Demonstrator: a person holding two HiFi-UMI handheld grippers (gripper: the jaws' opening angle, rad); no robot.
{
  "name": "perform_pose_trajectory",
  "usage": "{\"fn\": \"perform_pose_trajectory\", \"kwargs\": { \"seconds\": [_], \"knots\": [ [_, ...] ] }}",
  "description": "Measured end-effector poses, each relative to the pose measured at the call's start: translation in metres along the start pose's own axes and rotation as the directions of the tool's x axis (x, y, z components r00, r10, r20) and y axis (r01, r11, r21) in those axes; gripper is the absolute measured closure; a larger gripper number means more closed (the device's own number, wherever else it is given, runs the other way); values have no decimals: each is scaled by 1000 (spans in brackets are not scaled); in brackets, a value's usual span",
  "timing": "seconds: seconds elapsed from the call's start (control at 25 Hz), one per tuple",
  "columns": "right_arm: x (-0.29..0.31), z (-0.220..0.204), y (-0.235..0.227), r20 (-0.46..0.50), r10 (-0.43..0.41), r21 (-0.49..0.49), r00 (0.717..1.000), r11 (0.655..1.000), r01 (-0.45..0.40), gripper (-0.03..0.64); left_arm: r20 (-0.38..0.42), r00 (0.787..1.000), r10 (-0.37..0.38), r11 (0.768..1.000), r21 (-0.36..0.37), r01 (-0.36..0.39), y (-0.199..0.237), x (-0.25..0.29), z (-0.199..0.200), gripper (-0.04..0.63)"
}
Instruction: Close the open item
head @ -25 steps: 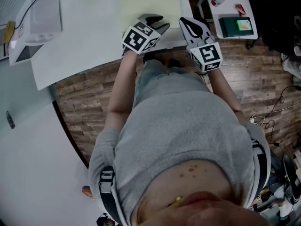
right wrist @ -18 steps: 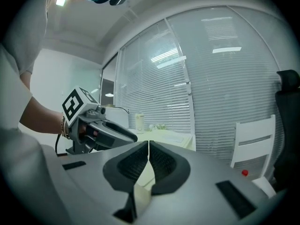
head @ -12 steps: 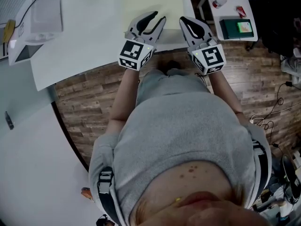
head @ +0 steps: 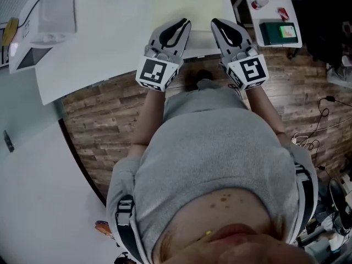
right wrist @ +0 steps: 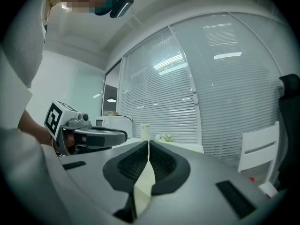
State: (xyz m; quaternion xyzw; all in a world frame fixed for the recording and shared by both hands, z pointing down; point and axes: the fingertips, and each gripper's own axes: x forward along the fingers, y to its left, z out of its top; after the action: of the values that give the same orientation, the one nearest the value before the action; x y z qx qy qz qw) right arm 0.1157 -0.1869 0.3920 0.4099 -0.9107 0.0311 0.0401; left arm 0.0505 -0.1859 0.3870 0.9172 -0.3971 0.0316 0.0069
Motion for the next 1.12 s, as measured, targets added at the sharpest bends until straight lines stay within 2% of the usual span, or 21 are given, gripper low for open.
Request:
{"fn": "perform_pose_trajectory", "kwargs": {
  "seconds": [0.4,0.76,1.12],
  "knots": [
    [-8,21,67,66,4,17,998,1000,-5,552,41,999,-37,996,-81,40,-6,-63,11,586],
    [-33,23,127,84,-27,17,996,1000,26,552,75,992,-98,991,-89,105,-29,-120,17,586],
    [-68,5,179,73,-90,31,993,996,88,552,70,987,-145,982,-110,152,-53,-173,0,586]
  ]
}}
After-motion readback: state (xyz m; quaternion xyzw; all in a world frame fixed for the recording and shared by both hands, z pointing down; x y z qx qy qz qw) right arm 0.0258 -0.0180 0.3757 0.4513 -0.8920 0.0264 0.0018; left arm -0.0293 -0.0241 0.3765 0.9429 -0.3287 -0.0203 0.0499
